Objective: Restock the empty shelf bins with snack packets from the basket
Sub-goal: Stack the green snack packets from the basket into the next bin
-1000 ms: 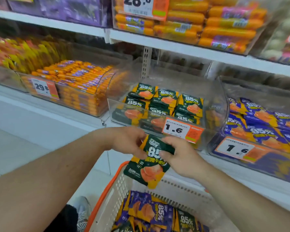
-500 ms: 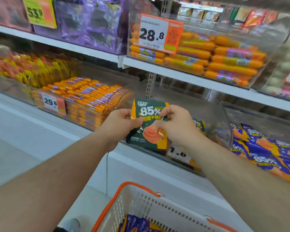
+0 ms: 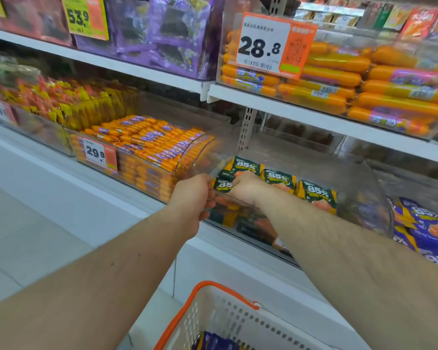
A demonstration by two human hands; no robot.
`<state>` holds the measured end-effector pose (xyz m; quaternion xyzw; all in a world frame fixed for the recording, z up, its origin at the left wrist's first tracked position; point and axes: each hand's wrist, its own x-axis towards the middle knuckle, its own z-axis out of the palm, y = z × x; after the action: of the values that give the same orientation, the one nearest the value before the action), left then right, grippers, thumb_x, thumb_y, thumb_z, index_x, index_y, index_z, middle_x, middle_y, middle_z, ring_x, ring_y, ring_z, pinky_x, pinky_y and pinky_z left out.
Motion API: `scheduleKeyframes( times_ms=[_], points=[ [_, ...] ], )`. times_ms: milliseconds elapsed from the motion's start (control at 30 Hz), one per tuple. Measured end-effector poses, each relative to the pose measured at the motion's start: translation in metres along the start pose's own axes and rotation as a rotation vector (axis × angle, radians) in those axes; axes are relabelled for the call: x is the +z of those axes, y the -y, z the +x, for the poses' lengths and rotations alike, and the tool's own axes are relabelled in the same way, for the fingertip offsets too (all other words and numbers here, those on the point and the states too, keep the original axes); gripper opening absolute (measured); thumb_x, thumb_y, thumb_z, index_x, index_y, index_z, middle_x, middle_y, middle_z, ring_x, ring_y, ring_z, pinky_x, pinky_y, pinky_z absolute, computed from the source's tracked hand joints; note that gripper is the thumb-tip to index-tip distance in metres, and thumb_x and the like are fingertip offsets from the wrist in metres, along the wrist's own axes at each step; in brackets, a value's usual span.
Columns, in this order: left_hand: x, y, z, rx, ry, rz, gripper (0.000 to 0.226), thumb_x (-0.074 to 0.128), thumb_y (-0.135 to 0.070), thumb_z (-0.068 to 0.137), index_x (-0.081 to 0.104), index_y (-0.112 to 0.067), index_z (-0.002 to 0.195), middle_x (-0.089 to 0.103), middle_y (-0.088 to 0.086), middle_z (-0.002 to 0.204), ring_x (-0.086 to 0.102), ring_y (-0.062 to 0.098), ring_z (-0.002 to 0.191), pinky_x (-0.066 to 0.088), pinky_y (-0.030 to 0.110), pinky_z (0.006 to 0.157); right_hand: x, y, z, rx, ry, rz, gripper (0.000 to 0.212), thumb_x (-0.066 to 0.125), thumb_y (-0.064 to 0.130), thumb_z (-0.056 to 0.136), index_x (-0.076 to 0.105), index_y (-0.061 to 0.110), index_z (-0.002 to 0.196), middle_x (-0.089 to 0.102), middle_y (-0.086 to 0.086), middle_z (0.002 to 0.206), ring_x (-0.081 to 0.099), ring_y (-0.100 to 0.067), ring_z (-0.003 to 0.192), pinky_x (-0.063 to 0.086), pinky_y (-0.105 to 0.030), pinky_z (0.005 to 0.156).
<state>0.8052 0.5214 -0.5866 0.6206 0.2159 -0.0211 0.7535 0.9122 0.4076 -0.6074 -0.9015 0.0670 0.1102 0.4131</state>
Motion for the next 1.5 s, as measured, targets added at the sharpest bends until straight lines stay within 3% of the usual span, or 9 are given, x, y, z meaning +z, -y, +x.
scheduleKeyframes(
  times_ms=[300,400,500,600,733,867,1067,1233,1500],
  points=[
    [0.008,0.015,0.005,0.083,-0.047,0.285,0.017,0.048,-0.017,0.086,0.053,-0.009,0.072,0.056,0.008,0.065,0.053,0.025,0.068,0.036,0.032,0.063,-0.011,0.004,-0.02,-0.1,0.182,-0.548,0.06,0.018,0.046,0.105,0.035,0.009,0.149,0.028,-0.01,0.157,0.032,-0.029,0.141,0.03,-0.034,0.109],
    [0.008,0.029,0.006,0.243,0.184,0.82,0.022,0.049,-0.018,0.089,0.05,-0.013,0.067,0.057,0.01,0.073,0.05,0.026,0.069,0.04,0.031,0.065,-0.018,-0.002,-0.036,-0.272,-0.166,-0.545,0.051,0.031,0.046,0.101,0.059,0.012,0.126,0.056,-0.013,0.131,0.054,-0.032,0.115,0.045,-0.035,0.084],
    [0.007,0.056,0.002,0.24,0.561,1.341,0.028,0.051,-0.023,0.089,0.049,-0.008,0.066,0.053,0.01,0.067,0.045,0.025,0.065,0.036,0.03,0.061,-0.015,-0.025,-0.067,-0.894,-0.72,-0.363,0.023,0.051,0.022,0.091,0.067,0.005,0.092,0.058,-0.015,0.093,0.056,-0.034,0.087,0.042,-0.036,0.071],
    [0.009,0.084,0.004,0.209,0.841,1.683,0.034,0.054,-0.027,0.088,0.045,-0.012,0.06,0.045,0.005,0.062,0.039,0.022,0.06,0.033,0.03,0.059,0.009,-0.072,-0.108,-1.224,-0.733,-0.085,0.011,0.059,0.005,0.081,0.066,-0.002,0.087,0.054,-0.016,0.084,0.052,-0.028,0.078,0.04,-0.032,0.07],
    [0.013,0.112,0.004,0.139,0.987,1.847,0.024,0.063,-0.033,0.088,0.062,-0.013,0.075,0.063,0.003,0.074,0.052,0.014,0.063,0.038,0.027,0.056,0.081,-0.184,-0.134,-0.46,-0.371,0.17,0.012,0.055,0.008,0.089,0.06,0.018,0.093,0.055,0.002,0.085,0.051,-0.009,0.073,0.041,-0.022,0.069],
    [0.015,0.129,0.005,0.169,0.971,1.942,0.031,0.065,-0.038,0.089,0.068,-0.01,0.1,0.069,0.006,0.099,0.054,0.014,0.072,0.035,0.024,0.053,0.158,-0.281,-0.148,0.244,0.092,0.016,0.01,0.05,0.015,0.093,0.057,0.021,0.097,0.061,0.002,0.096,0.055,-0.015,0.08,0.043,-0.031,0.068],
    [0.018,0.137,0.006,0.18,0.987,1.959,0.025,0.06,-0.036,0.091,0.065,-0.014,0.1,0.068,0.003,0.101,0.057,0.013,0.077,0.035,0.024,0.056,0.216,-0.316,-0.173,0.492,0.315,-0.172,0.002,0.058,0.018,0.087,0.057,0.015,0.088,0.059,-0.002,0.08,0.054,-0.018,0.067,0.041,-0.029,0.053],
    [0.017,0.141,0.008,0.206,1.008,1.959,0.022,0.057,-0.033,0.093,0.063,-0.015,0.104,0.062,-0.004,0.097,0.056,0.01,0.08,0.035,0.021,0.057,0.246,-0.309,-0.172,0.626,0.288,-0.278,0.042,0.075,0.025,0.081,0.052,0.027,0.116,0.063,0.002,0.115,0.061,-0.023,0.104,0.047,-0.035,0.07],
    [0.015,0.127,0.008,0.203,0.978,1.935,0.024,0.058,-0.029,0.094,0.062,-0.018,0.115,0.058,-0.004,0.107,0.052,0.013,0.093,0.038,0.026,0.076,0.24,-0.297,-0.164,0.548,0.311,-0.185,0.007,0.056,0.012,0.088,0.058,0.018,0.089,0.057,0.001,0.085,0.056,-0.021,0.079,0.049,-0.03,0.064]
  ],
)
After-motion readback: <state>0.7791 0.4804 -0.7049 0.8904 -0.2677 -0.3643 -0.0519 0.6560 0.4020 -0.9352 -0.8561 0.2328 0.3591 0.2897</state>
